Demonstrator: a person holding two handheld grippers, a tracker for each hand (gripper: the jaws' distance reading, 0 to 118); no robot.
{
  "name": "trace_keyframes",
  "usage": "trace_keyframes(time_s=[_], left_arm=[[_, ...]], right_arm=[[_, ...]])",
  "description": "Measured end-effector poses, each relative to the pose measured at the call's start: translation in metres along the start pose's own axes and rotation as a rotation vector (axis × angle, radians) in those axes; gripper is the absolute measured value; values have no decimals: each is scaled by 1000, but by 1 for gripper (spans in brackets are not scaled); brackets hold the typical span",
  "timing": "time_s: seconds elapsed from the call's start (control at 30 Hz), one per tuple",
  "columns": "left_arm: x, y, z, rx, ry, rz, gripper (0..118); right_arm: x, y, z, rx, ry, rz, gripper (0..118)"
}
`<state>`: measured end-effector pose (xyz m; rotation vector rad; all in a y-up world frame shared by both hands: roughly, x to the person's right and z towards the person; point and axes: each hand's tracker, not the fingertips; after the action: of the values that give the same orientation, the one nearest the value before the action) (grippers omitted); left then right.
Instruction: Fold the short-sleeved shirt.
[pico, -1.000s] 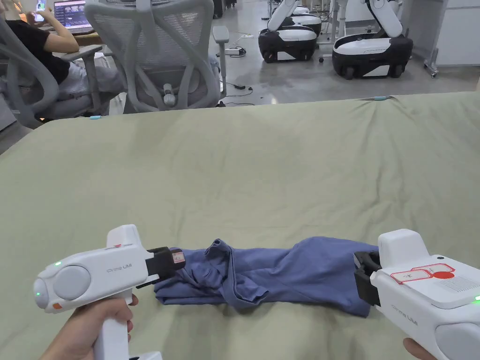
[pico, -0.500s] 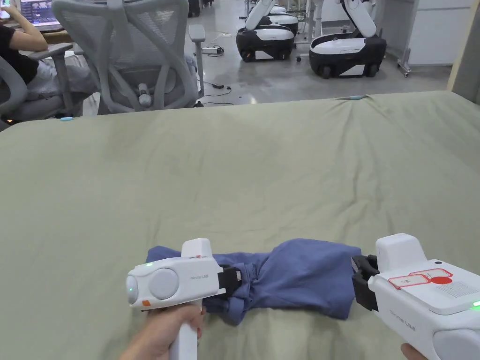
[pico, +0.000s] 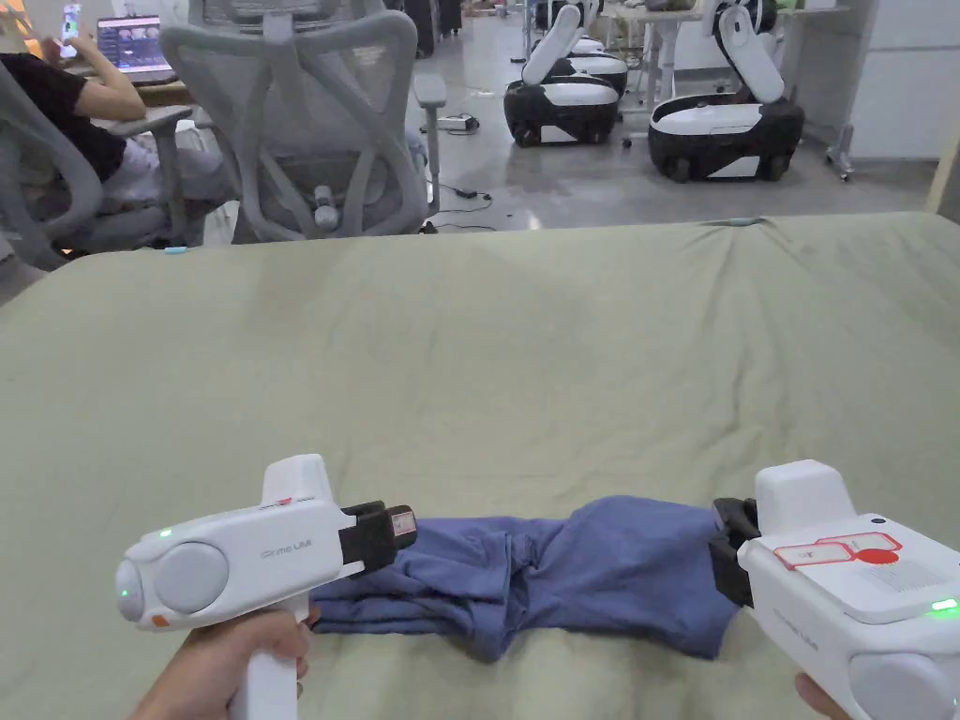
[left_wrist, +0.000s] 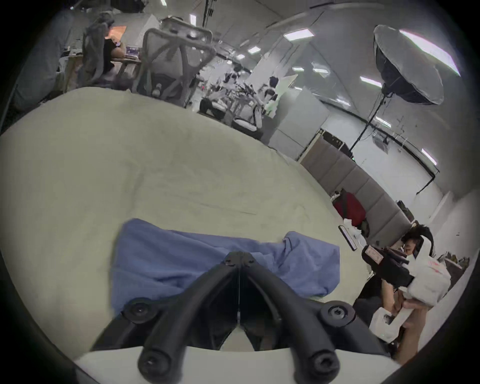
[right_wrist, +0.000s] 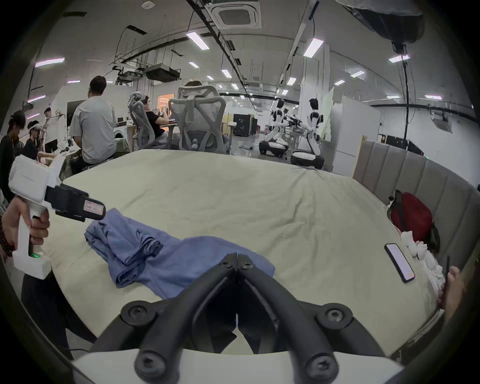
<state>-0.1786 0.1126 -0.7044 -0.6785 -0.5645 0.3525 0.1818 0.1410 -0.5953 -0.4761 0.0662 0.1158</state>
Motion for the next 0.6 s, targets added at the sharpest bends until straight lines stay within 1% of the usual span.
trace_keyframes(time_s=[0.07,0.2,0.3,0.37,0.4,0.43,0.47,0.5,0.53,0.57,0.6], left_arm=[[-5,-3,9,3,6,-10,0],[-5,-5,20,7,12,-34,0],[-17,1,20,28,24,-11,0],[-32,6,18,48,56,16,11],[-43,9,16,57,75,47,17],[-51,10,15,53,72,78,32],[-60,11,13,48,62,113,65],[-68,10,11,41,58,148,94],[-74,9,10,38,62,171,118],[-79,9,11,57,56,183,118],[-85,8,9,42,58,186,112]], right_arm=[[-3,3,-1,5,23,-9,0],[-10,3,-4,-2,37,1,0],[-13,-1,-7,-8,54,-3,0],[-14,-2,-6,-12,59,2,0],[-14,-3,-7,-14,63,0,0],[-14,-4,-7,-16,67,0,0],[-14,-4,-8,-19,68,0,0],[-14,-5,-8,-21,65,1,0],[-13,-5,-8,-22,65,2,0],[-12,-5,-7,-26,66,1,0],[-11,-5,-6,-27,67,0,0]])
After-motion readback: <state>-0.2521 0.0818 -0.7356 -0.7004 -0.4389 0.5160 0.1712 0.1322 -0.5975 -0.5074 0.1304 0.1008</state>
